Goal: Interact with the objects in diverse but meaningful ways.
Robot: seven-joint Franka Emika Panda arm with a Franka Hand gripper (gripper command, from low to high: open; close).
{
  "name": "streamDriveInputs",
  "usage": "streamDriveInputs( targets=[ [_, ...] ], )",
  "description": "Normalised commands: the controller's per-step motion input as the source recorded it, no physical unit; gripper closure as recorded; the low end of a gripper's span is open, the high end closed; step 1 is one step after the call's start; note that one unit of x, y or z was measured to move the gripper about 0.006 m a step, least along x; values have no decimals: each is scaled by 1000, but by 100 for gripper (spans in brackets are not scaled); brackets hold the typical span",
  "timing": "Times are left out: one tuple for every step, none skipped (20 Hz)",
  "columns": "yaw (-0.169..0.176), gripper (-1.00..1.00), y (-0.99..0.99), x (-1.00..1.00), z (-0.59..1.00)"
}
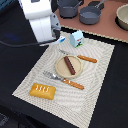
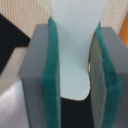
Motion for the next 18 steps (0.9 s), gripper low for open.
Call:
streamDriveInputs(
  targets=[
    [-50,100,374,931,449],
    [-48,100,386,917,397],
    [-48,100,394,900,343],
    [-49,100,394,866,271],
    [-48,100,406,854,240],
    [-47,100,420,834,206],
    [-43,100,434,840,209],
    [-46,100,434,826,211],
    [-43,100,437,831,214],
    [-46,100,437,811,189],
    [-44,100,451,797,169],
    [-49,100,460,737,77],
    [-39,100,463,586,0],
    [0,100,369,134,-94],
    [0,100,211,-31,-220],
    [0,100,86,-317,-231],
    [0,100,74,-406,-220],
    [6,100,189,-466,-231]
  ],
)
